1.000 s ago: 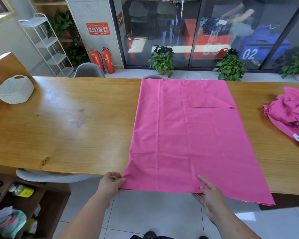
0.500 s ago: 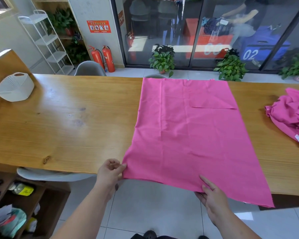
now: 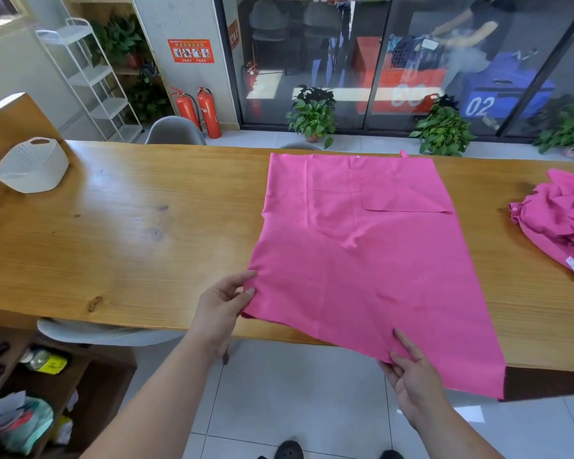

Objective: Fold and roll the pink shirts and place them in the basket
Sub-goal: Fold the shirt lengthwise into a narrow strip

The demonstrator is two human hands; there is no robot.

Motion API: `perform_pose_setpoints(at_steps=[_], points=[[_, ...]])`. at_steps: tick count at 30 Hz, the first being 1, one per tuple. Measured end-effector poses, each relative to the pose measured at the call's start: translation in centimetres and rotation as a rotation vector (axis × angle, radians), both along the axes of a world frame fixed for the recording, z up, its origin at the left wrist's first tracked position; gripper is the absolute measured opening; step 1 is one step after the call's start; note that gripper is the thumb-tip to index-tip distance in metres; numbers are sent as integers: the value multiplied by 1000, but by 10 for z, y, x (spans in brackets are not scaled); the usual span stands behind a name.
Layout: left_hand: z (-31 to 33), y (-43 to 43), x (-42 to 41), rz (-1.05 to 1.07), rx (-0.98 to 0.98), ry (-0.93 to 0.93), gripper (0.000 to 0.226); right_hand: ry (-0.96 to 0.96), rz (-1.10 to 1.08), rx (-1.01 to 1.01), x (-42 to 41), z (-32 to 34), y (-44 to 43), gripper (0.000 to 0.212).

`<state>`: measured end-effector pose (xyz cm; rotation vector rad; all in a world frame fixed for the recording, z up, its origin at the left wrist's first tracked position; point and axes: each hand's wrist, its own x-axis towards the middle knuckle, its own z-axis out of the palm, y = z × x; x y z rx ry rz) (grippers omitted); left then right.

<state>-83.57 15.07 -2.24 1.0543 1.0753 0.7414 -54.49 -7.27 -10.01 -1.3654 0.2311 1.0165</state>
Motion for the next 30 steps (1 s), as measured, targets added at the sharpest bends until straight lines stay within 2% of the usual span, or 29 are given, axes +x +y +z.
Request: perform_pose_setpoints(at_steps=[3, 6, 8, 13, 15, 21, 25, 28, 30], points=[[-50, -16, -28, -109, 38, 403, 39, -46, 67, -67, -7, -3, -3, 60], [-85, -25, -51, -159, 50, 564, 47, -93, 118, -130, -7, -6, -8, 62], [-95, -30, -57, -144, 29, 561, 46, -101, 134, -140, -6, -8, -10, 63], [-104, -41, -61, -160, -104, 399, 34, -135, 158, -150, -10, -7, -9, 64], [-99, -36, -65, -177, -119, 375, 38, -152, 152, -149, -11, -5, -9, 65], [-60, -9, -68, -242, -152, 131, 51, -144, 91, -138, -8, -3, -9, 62], [-67, -12, -74, -312, -152, 323, 61, -149, 97, -141, -15, 4, -7, 63], [-72, -21, -72, -382, -126, 455, 48, -157, 116, -127, -18, 6, -7, 65], [-69, -19, -67, -375, -95, 477, 51, -162, 116, -122, -19, 7, -7, 66]])
